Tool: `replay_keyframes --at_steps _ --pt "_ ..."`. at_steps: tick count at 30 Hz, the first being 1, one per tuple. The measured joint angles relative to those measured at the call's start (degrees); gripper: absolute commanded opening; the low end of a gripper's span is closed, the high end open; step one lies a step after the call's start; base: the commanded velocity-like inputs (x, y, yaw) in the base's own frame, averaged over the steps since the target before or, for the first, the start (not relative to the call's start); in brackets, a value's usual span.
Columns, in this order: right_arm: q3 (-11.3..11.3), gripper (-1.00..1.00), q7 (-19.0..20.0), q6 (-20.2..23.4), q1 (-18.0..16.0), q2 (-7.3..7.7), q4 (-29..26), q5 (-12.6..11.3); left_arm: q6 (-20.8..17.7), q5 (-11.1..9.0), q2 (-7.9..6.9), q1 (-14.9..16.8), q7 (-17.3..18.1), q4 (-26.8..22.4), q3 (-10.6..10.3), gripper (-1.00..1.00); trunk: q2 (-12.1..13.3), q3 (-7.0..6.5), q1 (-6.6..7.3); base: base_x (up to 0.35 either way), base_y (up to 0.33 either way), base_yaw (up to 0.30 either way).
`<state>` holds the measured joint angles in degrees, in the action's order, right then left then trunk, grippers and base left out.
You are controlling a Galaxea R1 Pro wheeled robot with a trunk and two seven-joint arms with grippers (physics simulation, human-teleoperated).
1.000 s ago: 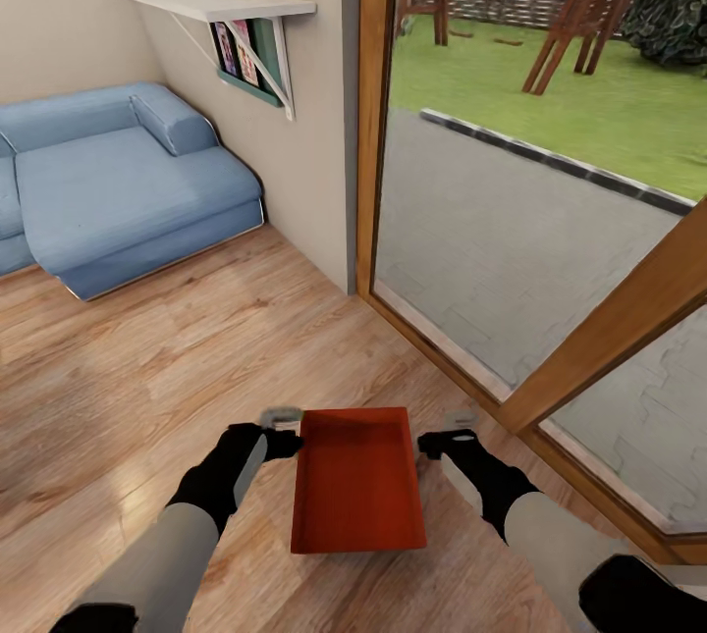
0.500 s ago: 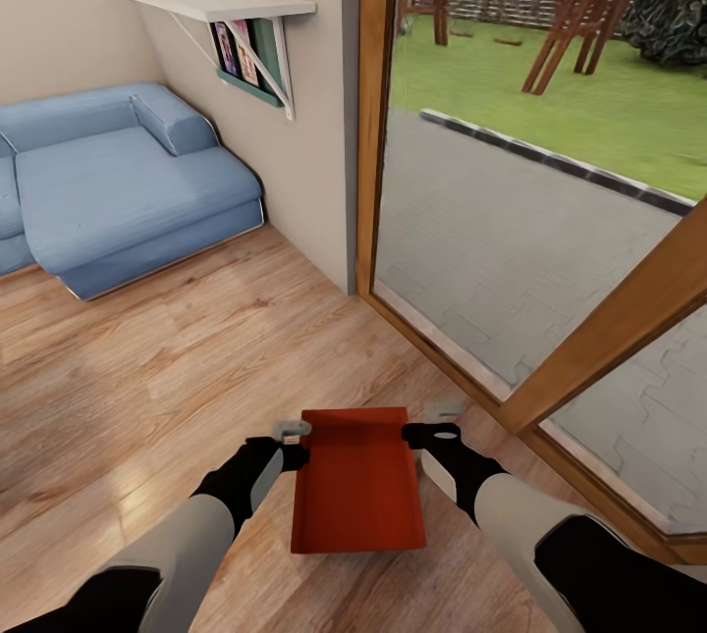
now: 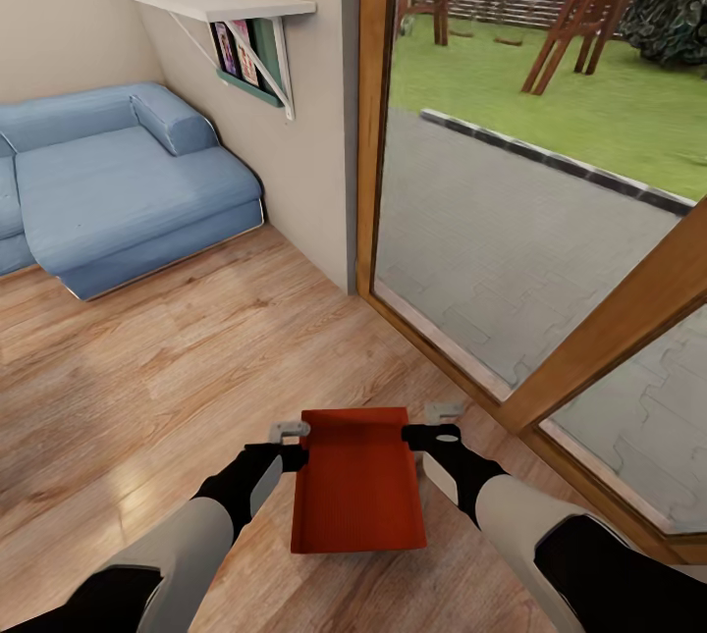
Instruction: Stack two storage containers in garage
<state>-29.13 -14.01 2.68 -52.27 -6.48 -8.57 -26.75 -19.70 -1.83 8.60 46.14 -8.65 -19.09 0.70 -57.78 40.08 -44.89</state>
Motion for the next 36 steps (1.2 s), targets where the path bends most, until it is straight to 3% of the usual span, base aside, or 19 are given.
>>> replay_keyframes --at_steps 8,25,31,36 --pt "0.0 1.0 0.0 0.1 0.0 0.25 0.1 0.2 -0.2 0.0 0.27 0.0 -0.6 -0.3 0.1 1.0 0.0 0.0 0.0 0.0 0.0 0.0" --pt "0.0 1.0 0.0 0.3 0.0 0.41 0.4 0.2 -0.5 -0.1 0.22 0.0 -0.4 0.1 0.0 1.0 -6.8 3.05 -3.73 0.0 0.0 0.0" --pt "-0.1 1.0 0.7 -3.0 0.6 0.07 8.2 0.1 -0.6 -0.1 0.17 0.0 -0.3 0.3 0.0 1.0 -9.2 4.13 -5.05 0.0 0.0 0.0" --pt "-0.1 1.0 1.7 -3.5 1.3 -0.06 8.7 0.5 -0.6 -0.1 0.17 0.0 -0.3 0.4 0.1 1.0 -11.2 5.03 -6.15 0.0 0.0 0.0"
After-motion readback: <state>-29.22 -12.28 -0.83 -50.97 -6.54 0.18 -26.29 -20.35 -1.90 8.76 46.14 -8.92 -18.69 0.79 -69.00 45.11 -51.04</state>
